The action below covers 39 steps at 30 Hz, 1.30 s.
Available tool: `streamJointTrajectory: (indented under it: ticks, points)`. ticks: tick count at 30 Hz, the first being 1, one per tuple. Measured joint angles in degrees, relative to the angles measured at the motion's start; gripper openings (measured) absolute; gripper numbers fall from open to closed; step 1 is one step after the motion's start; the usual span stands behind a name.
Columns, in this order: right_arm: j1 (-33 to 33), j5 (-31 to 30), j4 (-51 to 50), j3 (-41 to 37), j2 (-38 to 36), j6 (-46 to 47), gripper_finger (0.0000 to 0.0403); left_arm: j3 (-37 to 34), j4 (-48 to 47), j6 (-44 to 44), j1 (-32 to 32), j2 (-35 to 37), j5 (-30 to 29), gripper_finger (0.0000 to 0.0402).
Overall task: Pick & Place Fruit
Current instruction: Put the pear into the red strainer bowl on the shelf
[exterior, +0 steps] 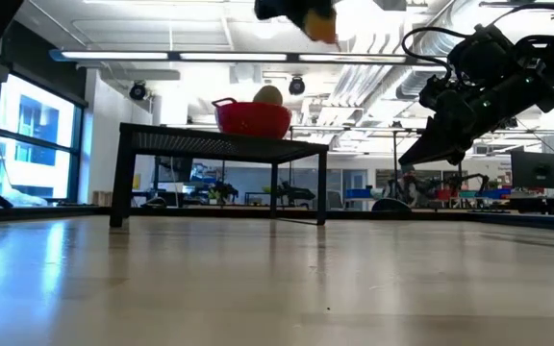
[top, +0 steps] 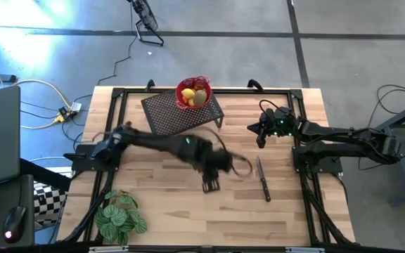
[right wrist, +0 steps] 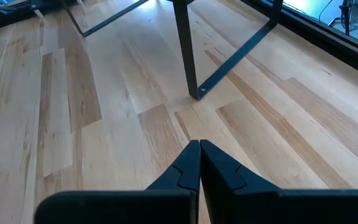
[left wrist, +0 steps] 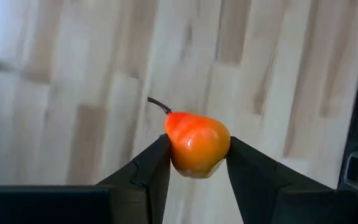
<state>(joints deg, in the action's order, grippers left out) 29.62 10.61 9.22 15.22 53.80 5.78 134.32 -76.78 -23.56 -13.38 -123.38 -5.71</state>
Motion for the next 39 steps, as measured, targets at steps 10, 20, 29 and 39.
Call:
streamJointTrajectory:
  ticks: [10, 20, 29, 39]
  points:
    - [0.0, 0.0, 0.3, 0.0, 0.0, 0.0, 0.0002, -2.6, -4.8, 2.8, 11.7, 12.9, -9.0, 0.014]
    - [0.0, 0.0, 0.5, 0.0, 0.1, 0.0, 0.0002, -2.7, -6.3, 0.6, 25.6, 15.3, -18.4, 0.014]
    - [0.0, 0.0, 0.4, 0.0, 0.1, 0.0, 0.0002, -2.9, -5.2, -5.3, 34.8, 14.1, -17.5, 0.014]
    - [0.0, -0.2, 0.4, 0.0, 0.1, 0.0, 0.0002, -2.9, -4.1, -10.8, 39.4, 12.6, -12.0, 0.014]
